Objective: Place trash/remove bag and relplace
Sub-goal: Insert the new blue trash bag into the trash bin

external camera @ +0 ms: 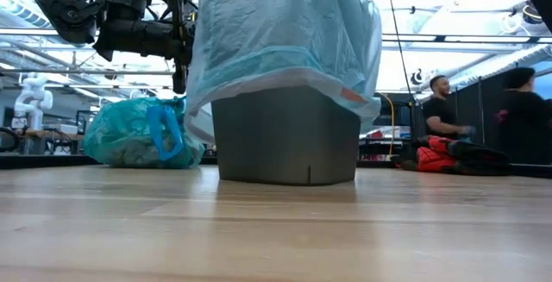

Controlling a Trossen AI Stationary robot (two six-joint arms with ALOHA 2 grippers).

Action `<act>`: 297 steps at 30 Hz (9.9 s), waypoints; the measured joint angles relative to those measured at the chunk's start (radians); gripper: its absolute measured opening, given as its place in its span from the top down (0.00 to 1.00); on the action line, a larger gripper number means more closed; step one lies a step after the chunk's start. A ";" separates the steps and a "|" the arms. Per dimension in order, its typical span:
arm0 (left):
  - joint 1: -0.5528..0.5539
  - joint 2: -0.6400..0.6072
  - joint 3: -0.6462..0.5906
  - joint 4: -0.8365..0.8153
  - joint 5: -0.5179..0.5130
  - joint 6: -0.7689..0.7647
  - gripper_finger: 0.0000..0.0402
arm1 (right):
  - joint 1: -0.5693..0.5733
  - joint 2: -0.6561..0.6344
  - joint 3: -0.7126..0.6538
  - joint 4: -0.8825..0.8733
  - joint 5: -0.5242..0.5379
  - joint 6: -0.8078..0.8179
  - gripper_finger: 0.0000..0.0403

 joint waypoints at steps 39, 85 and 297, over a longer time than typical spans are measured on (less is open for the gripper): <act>-0.001 0.001 0.000 -0.004 0.014 -0.001 1.00 | 0.016 0.146 0.004 0.062 0.155 0.804 1.00; 0.008 0.001 0.000 -0.005 0.018 0.021 1.00 | 0.042 0.137 0.242 0.215 0.272 0.580 1.00; -0.230 0.013 -0.001 -0.165 -0.272 0.065 1.00 | 0.211 -0.894 -1.595 1.469 0.427 0.193 1.00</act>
